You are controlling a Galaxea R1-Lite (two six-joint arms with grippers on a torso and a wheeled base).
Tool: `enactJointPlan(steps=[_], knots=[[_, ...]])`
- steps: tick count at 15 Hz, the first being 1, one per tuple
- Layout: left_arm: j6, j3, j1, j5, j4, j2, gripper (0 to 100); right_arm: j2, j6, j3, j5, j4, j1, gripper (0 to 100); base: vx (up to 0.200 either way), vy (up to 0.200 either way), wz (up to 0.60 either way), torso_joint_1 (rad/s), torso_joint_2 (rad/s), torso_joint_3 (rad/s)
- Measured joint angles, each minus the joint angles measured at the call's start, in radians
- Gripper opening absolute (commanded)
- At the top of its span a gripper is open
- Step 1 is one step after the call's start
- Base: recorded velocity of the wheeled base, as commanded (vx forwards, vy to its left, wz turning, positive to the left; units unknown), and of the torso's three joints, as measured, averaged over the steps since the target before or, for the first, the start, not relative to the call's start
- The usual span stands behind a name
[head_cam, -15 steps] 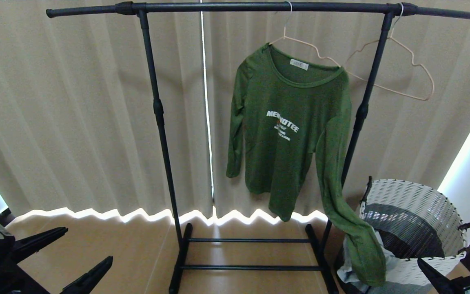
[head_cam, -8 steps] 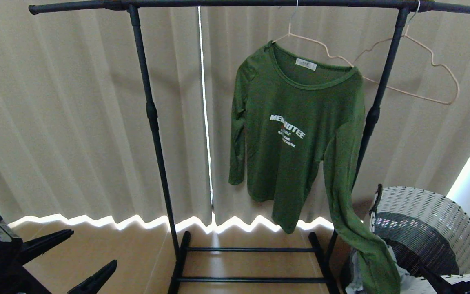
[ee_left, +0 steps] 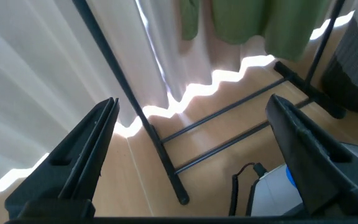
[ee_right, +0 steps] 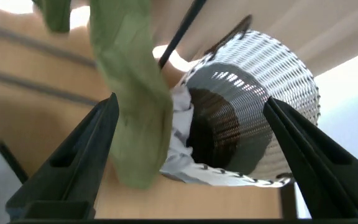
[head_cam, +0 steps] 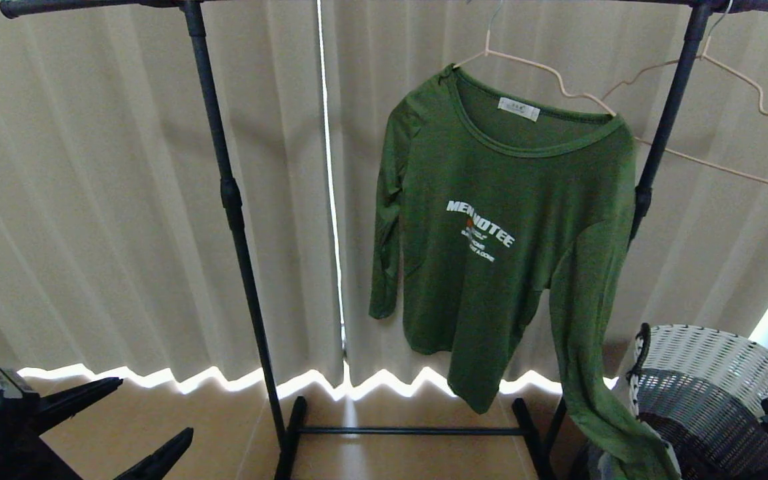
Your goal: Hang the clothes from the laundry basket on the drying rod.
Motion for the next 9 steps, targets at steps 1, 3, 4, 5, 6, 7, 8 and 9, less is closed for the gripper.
enactJointPlan(steps=[1,3,4,5,6,7,8,9], knots=[[-0.003,0.0,-0.012,0.0,-0.001,0.0,100,0.018,-0.026,-0.001,0.006,0.001,0.002,100,0.0,0.0,0.0,0.0,0.0,0.0],[-0.031,-0.011,-0.036,0.0,-0.001,0.002,100,0.069,-0.058,-0.014,0.033,0.0,0.002,100,0.0,0.0,0.0,0.0,0.0,0.0],[-0.054,-0.022,-0.047,0.0,-0.001,0.004,100,0.109,-0.062,-0.027,0.056,0.0,0.002,100,0.0,0.0,0.0,0.0,0.0,0.0],[-0.067,-0.034,-0.055,0.0,-0.002,0.007,100,0.166,-0.065,-0.049,0.081,-0.001,0.002,100,0.0,0.0,0.0,0.0,0.0,0.0],[-0.07,-0.041,-0.061,0.0,-0.001,0.007,100,0.226,-0.066,-0.076,0.104,-0.003,0.001,100,0.0,0.0,0.0,0.0,0.0,0.0],[-0.07,-0.045,-0.063,0.0,-0.001,0.005,100,0.288,-0.067,-0.106,0.125,-0.006,0.0,100,0.0,0.0,0.0,0.0,0.0,0.0],[-0.07,-0.048,-0.064,0.0,-0.002,0.003,100,0.355,-0.067,-0.141,0.144,-0.009,-0.001,100,0.0,0.0,0.0,0.0,0.0,0.0],[-0.07,-0.048,-0.065,0.0,-0.001,-0.001,100,0.416,-0.066,-0.178,0.154,-0.012,-0.004,100,0.0,0.0,0.0,0.0,0.0,0.0]])
